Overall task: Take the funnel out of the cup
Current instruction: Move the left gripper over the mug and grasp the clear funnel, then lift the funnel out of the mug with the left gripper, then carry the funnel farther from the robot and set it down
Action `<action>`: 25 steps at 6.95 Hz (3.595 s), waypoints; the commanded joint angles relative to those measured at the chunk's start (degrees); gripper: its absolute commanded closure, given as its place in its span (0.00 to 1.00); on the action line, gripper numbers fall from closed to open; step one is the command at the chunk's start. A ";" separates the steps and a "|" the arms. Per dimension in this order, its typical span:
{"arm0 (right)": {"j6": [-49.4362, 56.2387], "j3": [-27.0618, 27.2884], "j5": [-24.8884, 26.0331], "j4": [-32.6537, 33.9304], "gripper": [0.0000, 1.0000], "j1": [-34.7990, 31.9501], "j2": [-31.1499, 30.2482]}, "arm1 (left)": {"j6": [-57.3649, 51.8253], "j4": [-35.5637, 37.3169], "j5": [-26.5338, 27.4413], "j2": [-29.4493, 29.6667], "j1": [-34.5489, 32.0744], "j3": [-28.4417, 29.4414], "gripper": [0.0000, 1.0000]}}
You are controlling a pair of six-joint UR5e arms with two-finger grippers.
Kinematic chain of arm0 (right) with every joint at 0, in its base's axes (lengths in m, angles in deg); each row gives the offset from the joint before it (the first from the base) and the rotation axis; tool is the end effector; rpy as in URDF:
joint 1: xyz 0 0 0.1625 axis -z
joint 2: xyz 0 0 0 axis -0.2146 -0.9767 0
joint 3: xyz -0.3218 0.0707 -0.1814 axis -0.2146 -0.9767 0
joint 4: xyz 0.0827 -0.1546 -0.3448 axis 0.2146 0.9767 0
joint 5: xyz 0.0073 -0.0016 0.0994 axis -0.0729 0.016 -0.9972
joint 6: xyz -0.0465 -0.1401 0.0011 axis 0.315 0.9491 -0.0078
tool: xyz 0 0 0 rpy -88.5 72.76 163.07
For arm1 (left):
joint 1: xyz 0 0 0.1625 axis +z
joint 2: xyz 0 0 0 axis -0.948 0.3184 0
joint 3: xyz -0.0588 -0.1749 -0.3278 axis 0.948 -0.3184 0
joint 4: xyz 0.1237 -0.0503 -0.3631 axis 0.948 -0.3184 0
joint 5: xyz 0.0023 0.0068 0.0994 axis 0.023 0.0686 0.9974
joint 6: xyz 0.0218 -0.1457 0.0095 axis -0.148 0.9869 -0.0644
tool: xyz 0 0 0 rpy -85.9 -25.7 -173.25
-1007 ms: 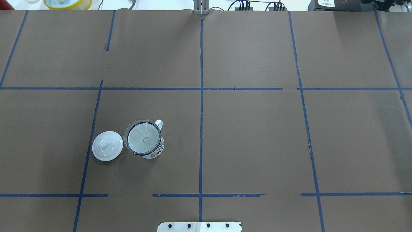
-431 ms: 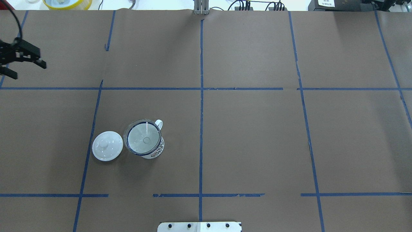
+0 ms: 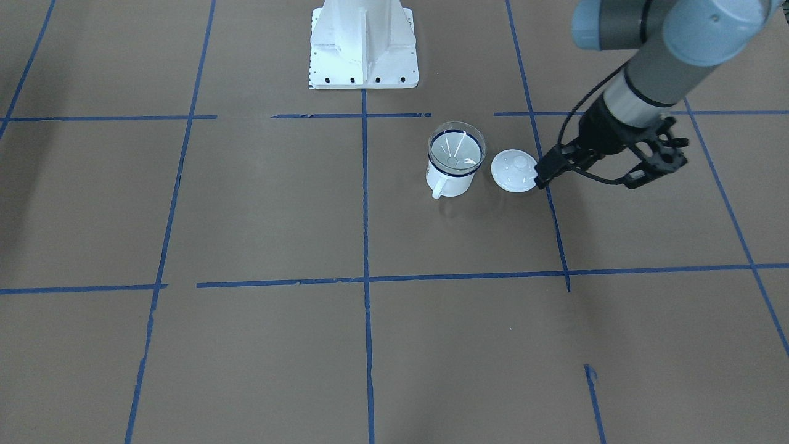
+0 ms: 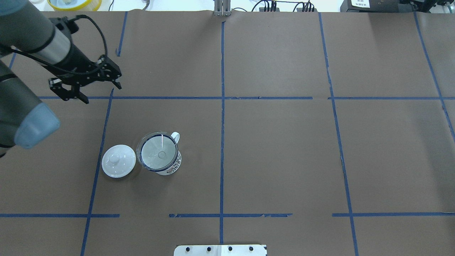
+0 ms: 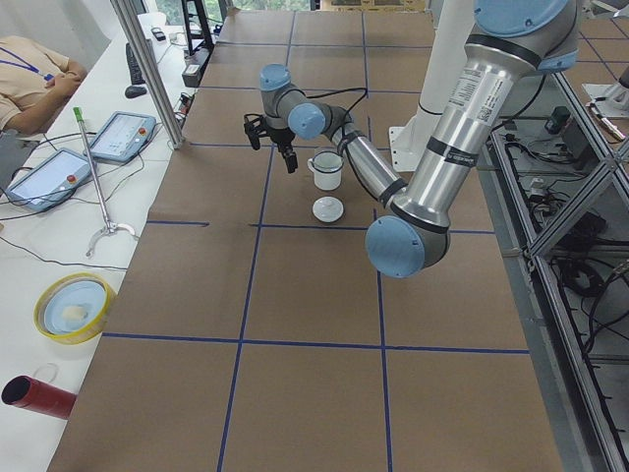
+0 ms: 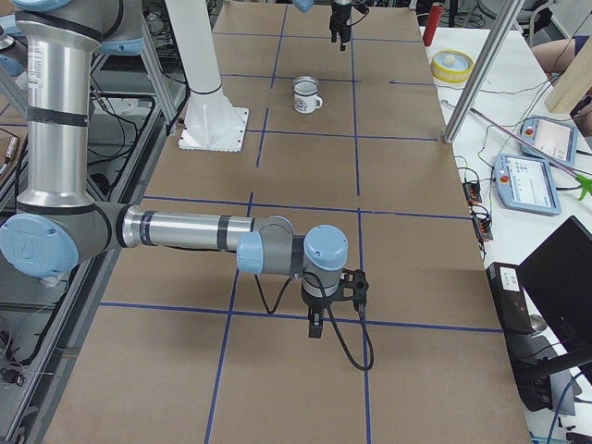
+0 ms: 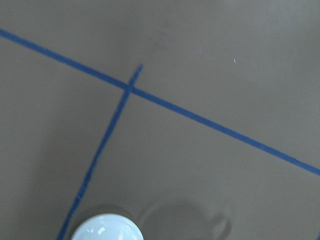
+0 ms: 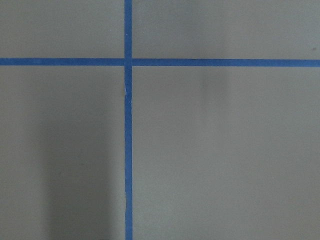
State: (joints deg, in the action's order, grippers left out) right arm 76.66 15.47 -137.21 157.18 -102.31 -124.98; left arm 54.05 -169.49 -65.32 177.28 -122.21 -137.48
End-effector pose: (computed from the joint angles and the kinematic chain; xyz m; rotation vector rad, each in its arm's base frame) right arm 0.0354 -0.4206 0.6569 -0.0190 -0.7194 0.0108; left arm 0.3286 -0.4686 0.2660 -0.2133 0.8897 -0.4043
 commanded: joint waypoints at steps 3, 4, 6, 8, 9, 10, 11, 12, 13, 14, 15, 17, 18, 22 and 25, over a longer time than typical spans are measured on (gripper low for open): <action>0.00 0.00 0.00 0.00 0.00 0.00 0.00 | 17.06 3.40 6.62 10.34 14.63 5.96 0.02; 0.00 0.00 0.00 0.00 0.00 0.00 0.00 | 17.34 3.76 6.90 10.08 16.31 6.13 0.03; 0.00 0.00 0.00 0.00 0.00 0.00 0.00 | 18.05 3.76 8.48 10.08 16.94 6.31 0.21; 0.00 0.00 0.00 0.00 0.00 0.00 0.00 | 18.05 3.76 8.58 9.99 17.03 6.40 0.52; 0.00 0.00 0.00 0.00 0.00 0.00 0.00 | 18.05 3.76 8.58 10.17 17.03 6.22 0.82; 0.00 0.00 0.00 0.00 0.00 0.00 0.00 | 18.05 3.76 8.58 10.34 17.03 6.22 1.00; 0.00 0.00 0.00 0.00 0.00 0.00 0.00 | 18.05 3.76 8.58 10.35 17.03 6.13 1.00; 0.00 0.00 0.00 0.00 0.00 0.00 0.00 | 18.14 3.85 8.58 10.61 17.03 5.87 1.00; 0.00 0.00 0.00 0.00 0.00 0.00 0.00 | 18.40 4.63 8.58 10.78 17.03 5.52 1.00; 0.00 0.00 0.00 0.00 0.00 0.00 0.00 | 18.40 7.95 8.66 11.57 17.03 3.43 1.00; 0.00 0.00 0.00 0.00 0.00 0.00 0.00 | 18.40 13.72 10.75 12.97 16.68 -0.94 1.00; 0.00 0.00 0.00 0.00 0.00 0.00 0.00 | 19.62 18.00 16.91 14.12 10.14 -8.35 1.00; 0.00 0.00 0.00 0.00 0.00 0.00 0.00 | 19.72 14.00 17.88 13.69 7.47 -7.85 1.00; 0.00 0.00 0.00 0.00 0.00 0.00 0.00 | 38.05 -37.93 30.23 8.59 1.64 15.62 1.00; 0.00 0.00 0.00 0.00 0.00 0.00 0.00 | 42.84 -62.66 45.03 8.94 4.28 34.49 1.00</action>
State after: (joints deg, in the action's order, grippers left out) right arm 76.66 15.47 -137.21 157.18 -102.30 -124.98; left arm 96.38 -226.28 -24.73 186.24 -118.80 -108.27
